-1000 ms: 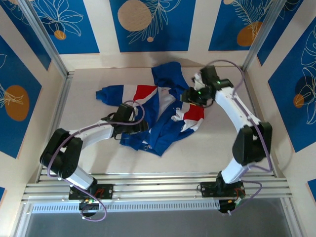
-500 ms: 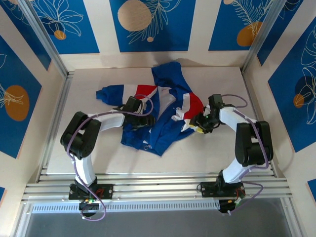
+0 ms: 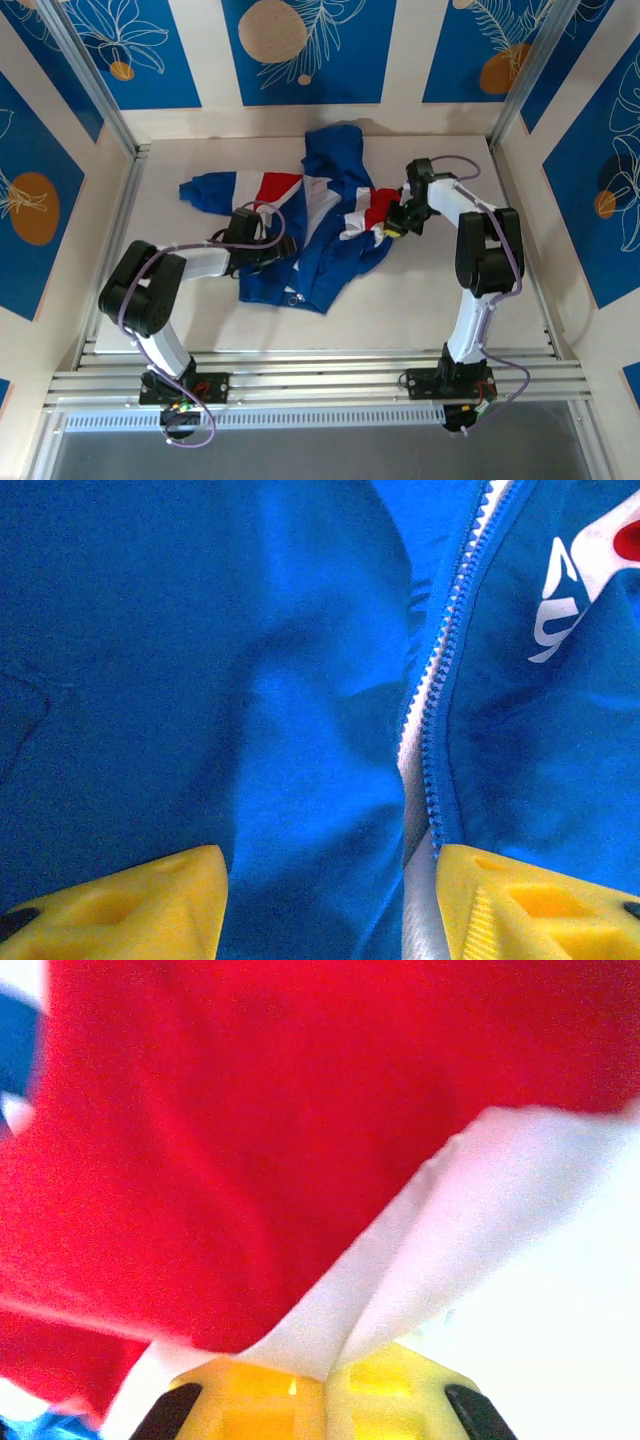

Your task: Zip up the jacket

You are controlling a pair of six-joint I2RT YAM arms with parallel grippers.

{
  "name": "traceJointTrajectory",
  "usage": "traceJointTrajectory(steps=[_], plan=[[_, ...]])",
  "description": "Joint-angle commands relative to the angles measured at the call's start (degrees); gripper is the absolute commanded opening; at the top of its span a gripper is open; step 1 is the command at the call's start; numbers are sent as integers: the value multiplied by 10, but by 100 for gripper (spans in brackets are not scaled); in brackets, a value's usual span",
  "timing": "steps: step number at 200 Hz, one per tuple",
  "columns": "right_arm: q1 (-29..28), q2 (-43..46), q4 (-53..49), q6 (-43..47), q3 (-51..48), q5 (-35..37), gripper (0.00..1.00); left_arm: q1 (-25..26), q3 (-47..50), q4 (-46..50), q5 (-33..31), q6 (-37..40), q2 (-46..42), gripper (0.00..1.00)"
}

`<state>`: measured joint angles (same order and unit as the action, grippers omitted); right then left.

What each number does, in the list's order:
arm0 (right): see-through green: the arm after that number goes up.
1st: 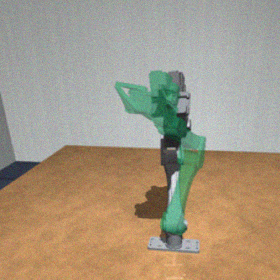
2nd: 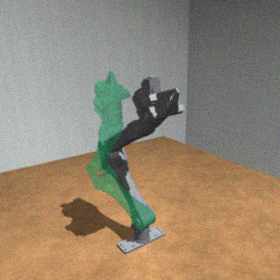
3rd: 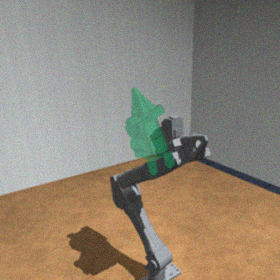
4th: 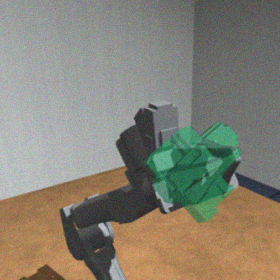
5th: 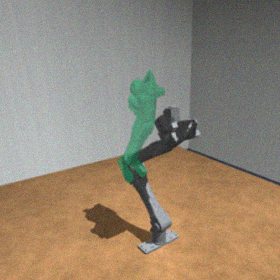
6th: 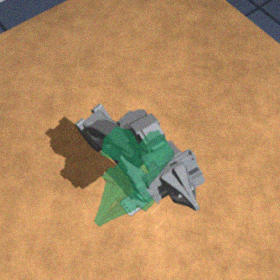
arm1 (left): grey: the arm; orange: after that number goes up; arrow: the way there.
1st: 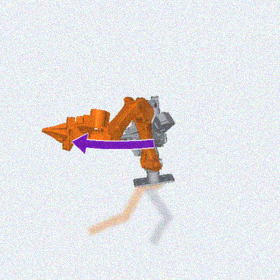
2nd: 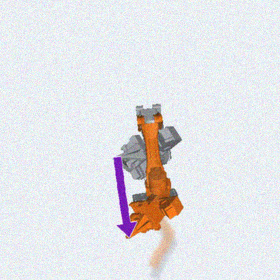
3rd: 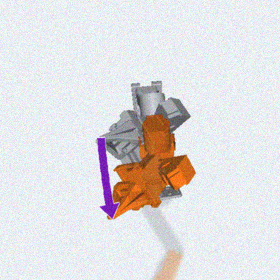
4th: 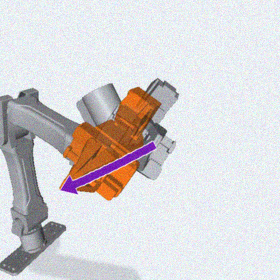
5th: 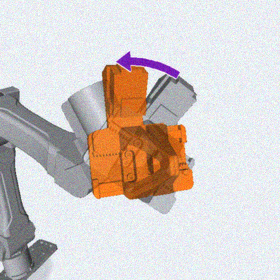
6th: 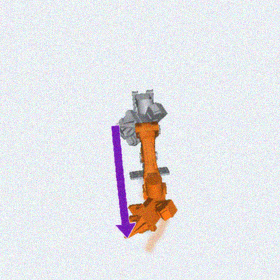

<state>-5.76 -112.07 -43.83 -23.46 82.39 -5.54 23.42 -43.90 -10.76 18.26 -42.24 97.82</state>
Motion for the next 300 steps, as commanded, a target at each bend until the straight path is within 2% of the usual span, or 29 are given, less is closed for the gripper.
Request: traceJointTrajectory(steps=[1, 50, 58, 76, 94, 112, 158, 180, 201, 233, 276, 300], plan=[[28, -28, -88, 61, 72, 44, 0, -16, 58, 73, -22, -24, 12, 59], [44, -40, -150, 107, 164, 181, 1, -18, 85, 56, -14, -40, -6, 59], [40, -38, -157, 111, 174, 208, 8, -17, 87, 54, -15, -42, -6, 59], [22, -21, -160, 118, 183, 248, 33, -17, 85, 56, -12, -40, -6, 59], [-3, 8, -160, 112, 170, 238, 43, -17, 78, 63, -9, -36, -8, 59], [-29, 47, -148, 92, 125, 200, 44, -16, 69, 70, -5, -32, -13, 59], [-110, 151, -60, -6, -89, 63, 43, -6, 40, 98, 4, -14, -15, 59], [-146, 164, -5, -56, -155, 3, 48, 7, 28, 104, 8, -11, -5, 58], [-165, 150, 40, -89, -178, -37, 52, 22, 28, 103, 5, -18, 2, 58], [-155, 84, 49, -75, -137, -27, 50, 53, 41, 79, -8, -49, 3, 58], [-102, -43, -35, -6, 35, 14, 46, 92, 69, 59, -67, -101, -18, 58], [-99, -61, -71, 10, 94, 33, 46, 95, 70, 64, -80, -107, -27, 58]])
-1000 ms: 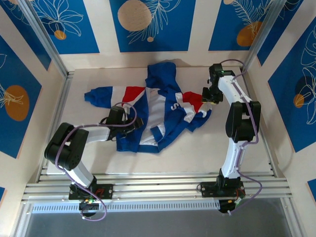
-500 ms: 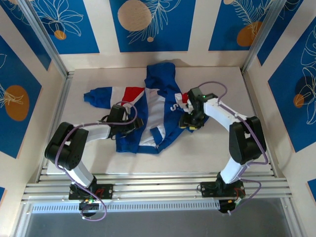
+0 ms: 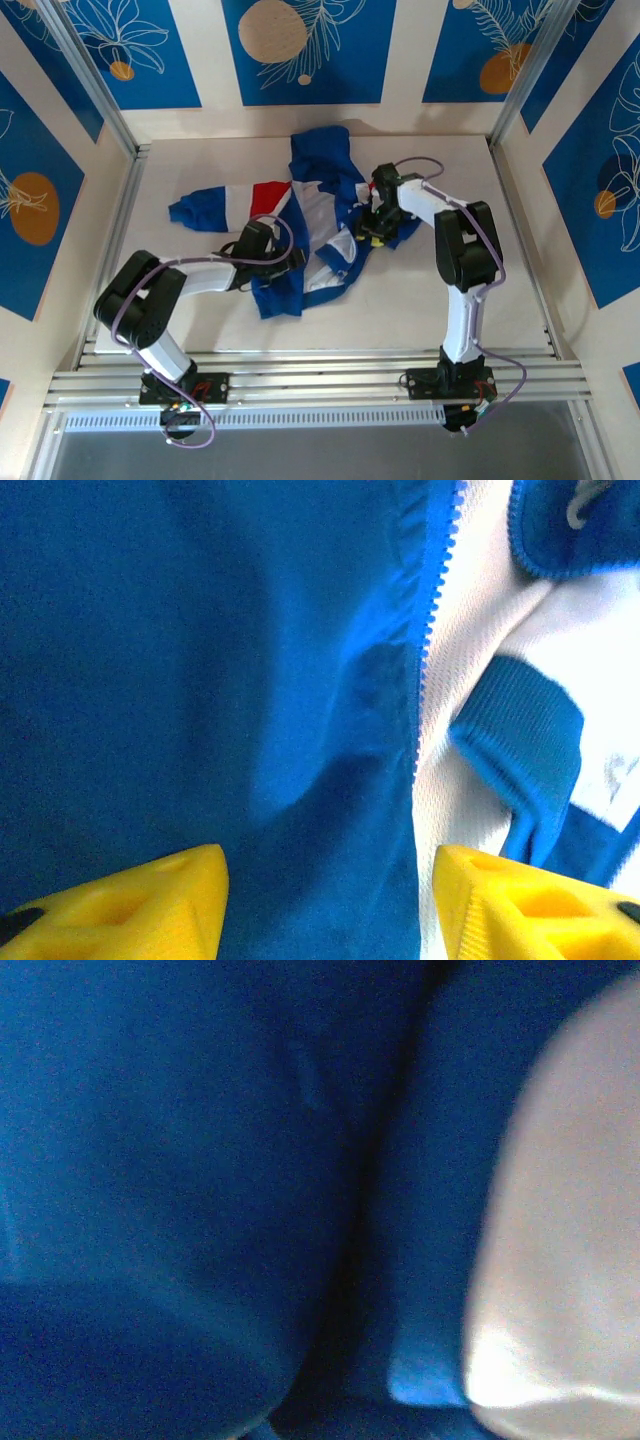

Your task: Zip up the jacket

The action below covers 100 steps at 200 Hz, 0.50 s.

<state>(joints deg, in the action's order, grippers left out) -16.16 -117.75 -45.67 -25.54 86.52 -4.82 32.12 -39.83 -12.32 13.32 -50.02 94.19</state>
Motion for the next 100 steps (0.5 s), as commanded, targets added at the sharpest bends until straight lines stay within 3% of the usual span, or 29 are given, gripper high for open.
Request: traceJointTrajectory(steps=[1, 29, 62, 100], plan=[[4, -3, -54, 32, 54, 26, 46, 8, 29, 80, -31, -29, 9, 58], [-9, 52, -62, 33, 34, 46, 47, 6, -5, 116, -32, 0, 9, 59], [-30, 161, -51, 19, -64, 52, 48, -7, -46, 147, -12, 34, 17, 60], [-73, 239, 11, -25, -176, -10, 48, -25, -74, 170, -2, 56, 29, 60]])
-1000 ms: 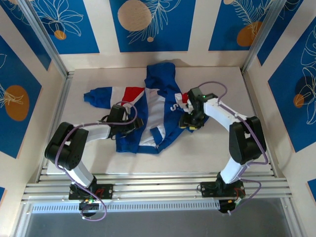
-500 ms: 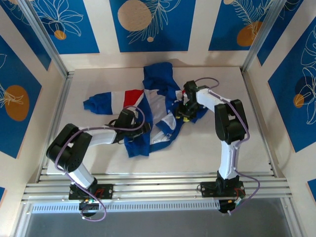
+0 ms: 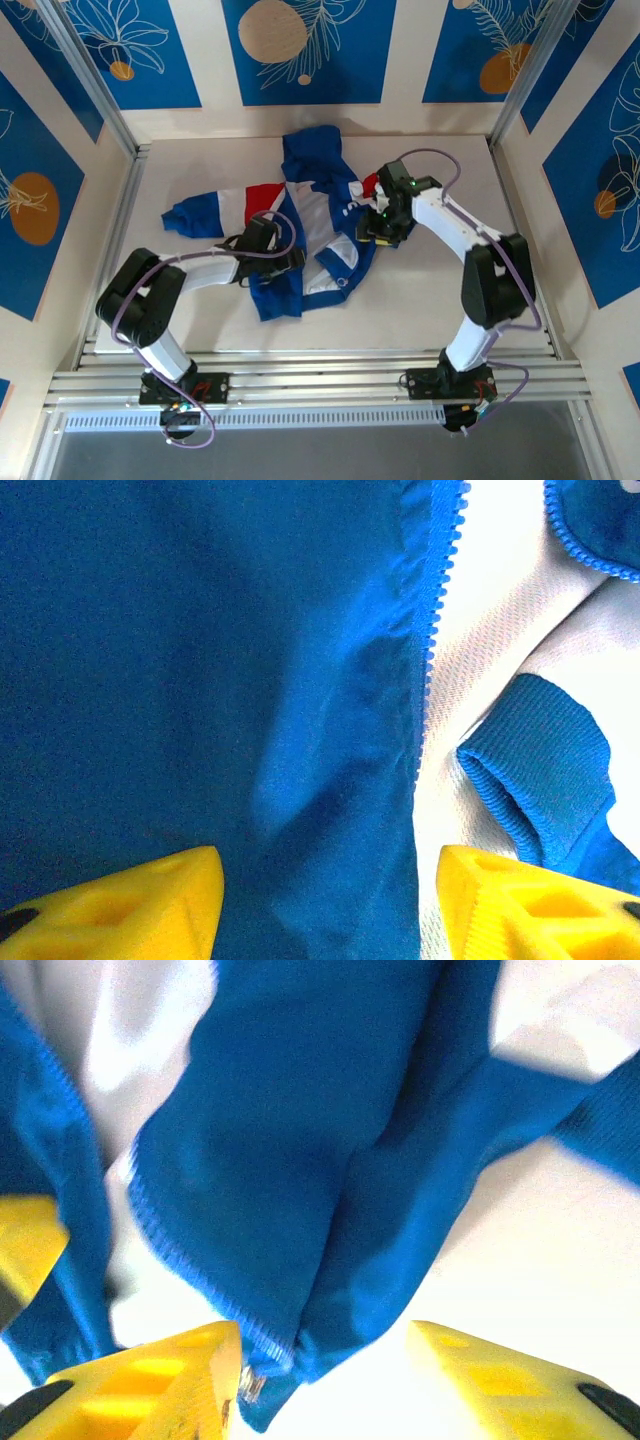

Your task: Zip up the jacket

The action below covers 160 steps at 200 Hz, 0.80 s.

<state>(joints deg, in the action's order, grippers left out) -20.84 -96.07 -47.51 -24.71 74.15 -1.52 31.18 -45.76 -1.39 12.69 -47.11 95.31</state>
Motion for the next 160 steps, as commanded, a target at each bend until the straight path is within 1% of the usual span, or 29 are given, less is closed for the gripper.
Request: traceJointTrajectory(steps=[1, 23, 38, 47, 64, 90, 108, 139, 160], plan=[[-28, 23, 30, -34, -53, -43, 48, -15, -15, 60, 5, 27, 19, 60], [-50, 11, 51, -51, -77, -37, 48, -18, -14, 52, 8, 24, 19, 60], [-60, -14, 55, -56, -71, -32, 49, -18, -10, 46, 13, 20, 21, 59], [-65, -29, 58, -56, -65, -25, 47, -17, -8, 42, 14, 17, 21, 59], [-71, -47, 68, -56, -55, -20, 36, -17, -3, 37, 16, 15, 19, 59], [-75, -40, 59, -54, -44, 6, 10, -18, 0, 42, 14, 18, 17, 59], [-67, -26, 24, -42, -33, 29, 0, -18, -4, 51, 10, 23, 20, 59], [-39, 31, -58, 6, -15, 56, 0, -18, -16, 47, 10, 27, 31, 59], [-10, 66, -145, 44, 12, 80, 0, -18, -22, 45, 12, 29, 37, 59]])
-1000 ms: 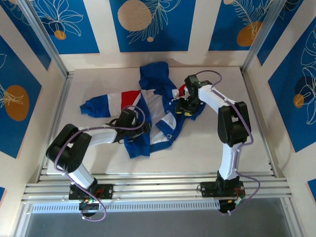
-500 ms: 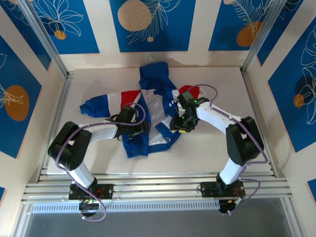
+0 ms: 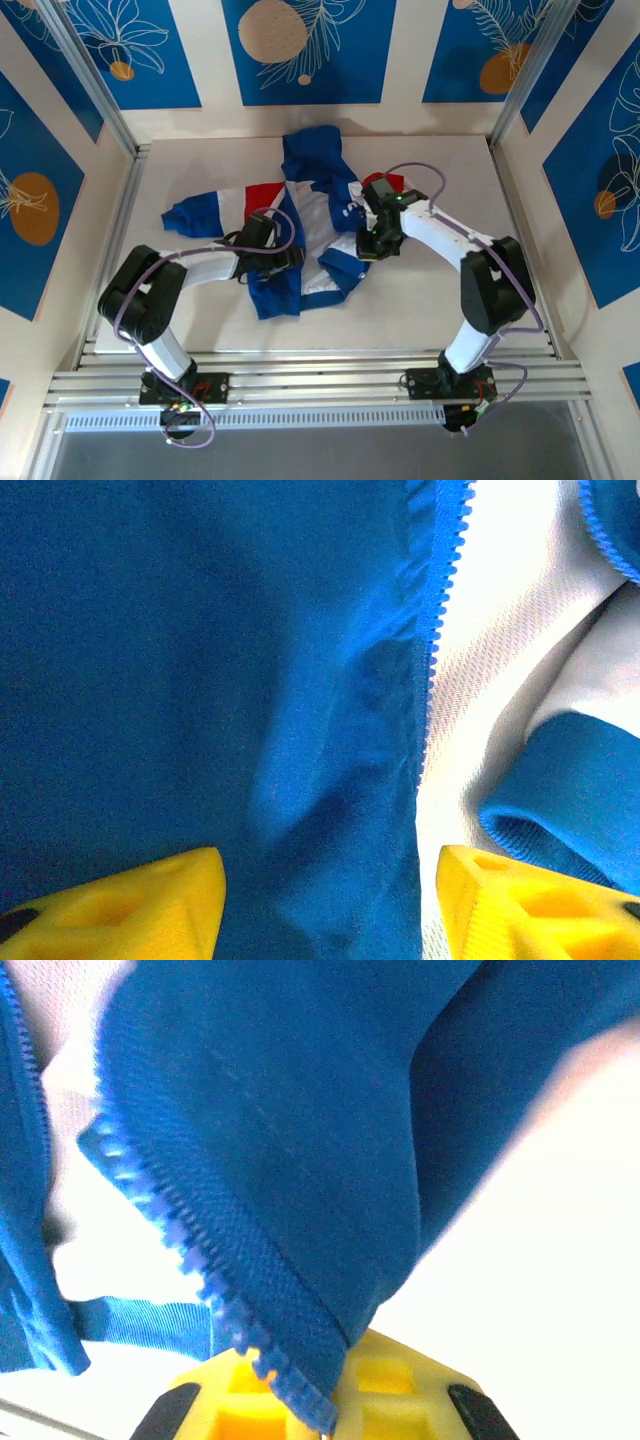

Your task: Zip up the jacket

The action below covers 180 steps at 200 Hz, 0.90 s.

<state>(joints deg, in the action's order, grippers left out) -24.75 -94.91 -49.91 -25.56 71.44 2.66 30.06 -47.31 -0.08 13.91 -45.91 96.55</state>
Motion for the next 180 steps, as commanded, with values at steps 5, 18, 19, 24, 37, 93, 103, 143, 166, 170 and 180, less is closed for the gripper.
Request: traceJointTrajectory(steps=[5, 18, 19, 24, 37, 93, 103, 143, 166, 170, 180], plan=[[34, 57, -147, 60, 49, 56, 0, -7, -9, 33, 1, 18, 26, 59], [38, 55, -224, 79, 82, 118, 0, -7, -15, 40, 0, 22, 31, 59], [38, 55, -229, 79, 85, 123, 0, -7, -16, 41, 0, 23, 31, 59], [35, 52, -255, 83, 96, 149, 0, -7, -18, 44, 0, 25, 33, 59], [27, 50, -310, 88, 126, 201, 0, -7, -22, 46, 4, 29, 36, 59], [-104, -30, -372, 83, 235, 163, 0, -7, -13, 35, 25, 26, 34, 59], [-134, -56, -344, 83, 244, 112, 0, -7, -10, 34, 25, 26, 29, 59], [-208, -174, -258, 75, 298, -92, 10, -11, -6, 47, 33, 26, -4, 59], [-217, -180, -257, 84, 307, -118, 34, -19, -6, 64, 36, 33, -29, 59], [-213, -173, -251, 81, 300, -121, 36, -21, -6, 67, 38, 35, -31, 59], [-197, -143, -225, 70, 274, -139, 42, -26, -5, 73, 40, 40, -39, 60]])
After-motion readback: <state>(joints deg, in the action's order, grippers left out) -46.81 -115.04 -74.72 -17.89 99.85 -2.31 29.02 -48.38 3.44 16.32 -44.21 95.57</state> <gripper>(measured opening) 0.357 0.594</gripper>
